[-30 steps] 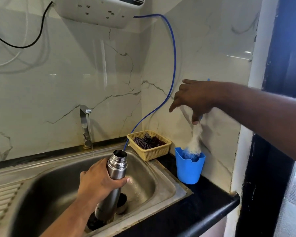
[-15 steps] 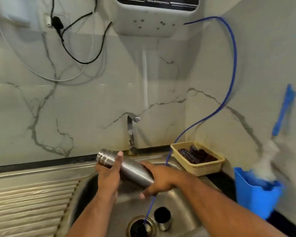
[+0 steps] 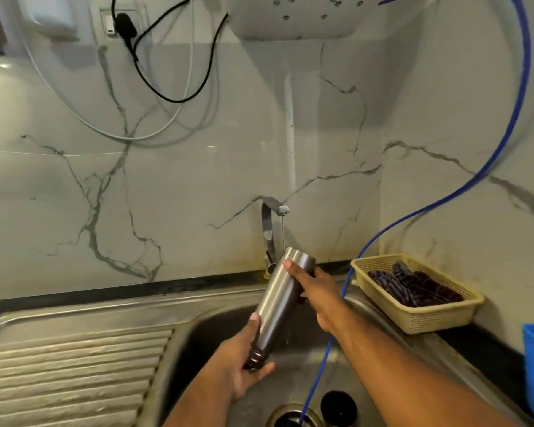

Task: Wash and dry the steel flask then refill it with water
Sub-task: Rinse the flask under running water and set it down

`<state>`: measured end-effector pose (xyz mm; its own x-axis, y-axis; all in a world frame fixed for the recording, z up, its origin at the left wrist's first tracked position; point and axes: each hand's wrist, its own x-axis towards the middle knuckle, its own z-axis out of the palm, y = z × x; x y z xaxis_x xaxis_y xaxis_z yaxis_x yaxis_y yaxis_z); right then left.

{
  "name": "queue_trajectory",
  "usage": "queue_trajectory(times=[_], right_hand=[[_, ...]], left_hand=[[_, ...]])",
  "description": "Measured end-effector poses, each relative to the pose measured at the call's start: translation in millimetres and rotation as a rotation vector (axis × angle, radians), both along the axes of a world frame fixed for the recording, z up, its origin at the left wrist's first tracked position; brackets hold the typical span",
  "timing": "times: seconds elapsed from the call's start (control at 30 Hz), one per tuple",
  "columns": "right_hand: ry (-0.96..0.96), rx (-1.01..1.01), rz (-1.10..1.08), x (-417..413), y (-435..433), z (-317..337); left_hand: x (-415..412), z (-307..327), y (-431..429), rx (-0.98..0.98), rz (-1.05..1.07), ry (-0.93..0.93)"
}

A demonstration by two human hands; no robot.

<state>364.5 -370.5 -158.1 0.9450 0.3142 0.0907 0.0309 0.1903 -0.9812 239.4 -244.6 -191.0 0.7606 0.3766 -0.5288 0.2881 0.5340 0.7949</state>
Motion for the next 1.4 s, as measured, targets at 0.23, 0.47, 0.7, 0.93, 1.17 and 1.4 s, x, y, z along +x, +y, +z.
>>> queue_trajectory(times=[0.23, 0.47, 0.7, 0.93, 1.17, 1.4], right_hand=[[0.035, -0.035, 0.187, 2, 17, -30], [-0.016, -0.13, 0.206, -2, 12, -37], [-0.001, -0.125, 0.225, -7, 0, -38], [0.049, -0.098, 0.277, -20, 3, -33], [0.277, 0.022, 0.291, -17, 6, -33], [0.197, -0.039, 0.17, -18, 14, -25]], left_hand=[[-1, -15, -7, 0.19, -0.165, 0.021], [-6, -16, -17, 0.453, -0.327, 0.128], [-9, -12, -23, 0.56, -0.424, 0.113], [-14, 3, -26, 0.375, -0.509, -0.008], [-10, 12, -42, 0.228, -0.345, -0.14], [-10, 10, -35, 0.781, -0.128, -0.14]])
